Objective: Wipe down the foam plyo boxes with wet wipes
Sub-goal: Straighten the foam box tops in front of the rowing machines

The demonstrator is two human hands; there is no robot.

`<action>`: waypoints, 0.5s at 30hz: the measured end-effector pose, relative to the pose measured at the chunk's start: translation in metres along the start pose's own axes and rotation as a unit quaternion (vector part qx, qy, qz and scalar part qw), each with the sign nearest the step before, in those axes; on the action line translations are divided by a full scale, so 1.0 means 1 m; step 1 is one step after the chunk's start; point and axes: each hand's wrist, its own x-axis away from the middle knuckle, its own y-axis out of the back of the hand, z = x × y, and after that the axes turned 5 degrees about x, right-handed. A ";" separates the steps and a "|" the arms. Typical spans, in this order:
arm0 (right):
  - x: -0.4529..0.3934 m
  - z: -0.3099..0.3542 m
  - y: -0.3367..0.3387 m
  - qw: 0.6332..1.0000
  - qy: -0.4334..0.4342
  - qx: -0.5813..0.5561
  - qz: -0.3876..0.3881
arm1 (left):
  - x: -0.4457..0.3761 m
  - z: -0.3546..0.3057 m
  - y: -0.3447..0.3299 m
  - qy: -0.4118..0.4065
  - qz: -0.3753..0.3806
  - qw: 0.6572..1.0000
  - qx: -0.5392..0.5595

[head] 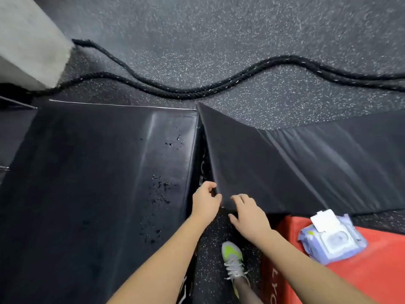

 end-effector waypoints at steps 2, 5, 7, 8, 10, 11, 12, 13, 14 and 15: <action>-0.008 -0.016 -0.016 1.000 -0.027 0.007 0.014 | -0.012 0.007 -0.021 0.022 -0.007 1.000 -0.020; -0.018 -0.042 -0.048 0.999 -0.028 0.012 0.011 | -0.030 0.026 -0.048 0.015 -0.026 0.999 -0.025; -0.023 -0.051 -0.061 1.000 -0.007 0.014 -0.013 | -0.039 0.031 -0.057 -0.001 -0.054 0.999 -0.007; -0.025 -0.053 -0.061 0.999 0.000 0.013 -0.033 | -0.039 0.026 -0.056 -0.007 -0.069 0.998 0.013; -0.032 -0.062 -0.075 0.997 0.024 0.012 -0.075 | -0.041 0.034 -0.067 -0.011 -0.094 0.993 0.065; -0.037 -0.067 -0.082 0.995 0.036 0.012 -0.092 | -0.043 0.037 -0.070 -0.011 -0.106 0.990 0.090; -0.042 -0.070 -0.085 0.993 0.045 0.009 -0.107 | -0.047 0.040 -0.074 -0.005 -0.117 0.987 0.114; -0.046 -0.074 -0.090 0.992 0.055 0.009 -0.116 | -0.050 0.043 -0.078 0.007 -0.124 0.982 0.143; -0.048 -0.076 -0.096 0.991 0.064 0.009 -0.119 | -0.054 0.049 -0.081 0.023 -0.121 0.978 0.170; -0.050 -0.078 -0.101 0.990 0.076 0.011 -0.123 | -0.059 0.053 -0.084 0.037 -0.115 0.974 0.191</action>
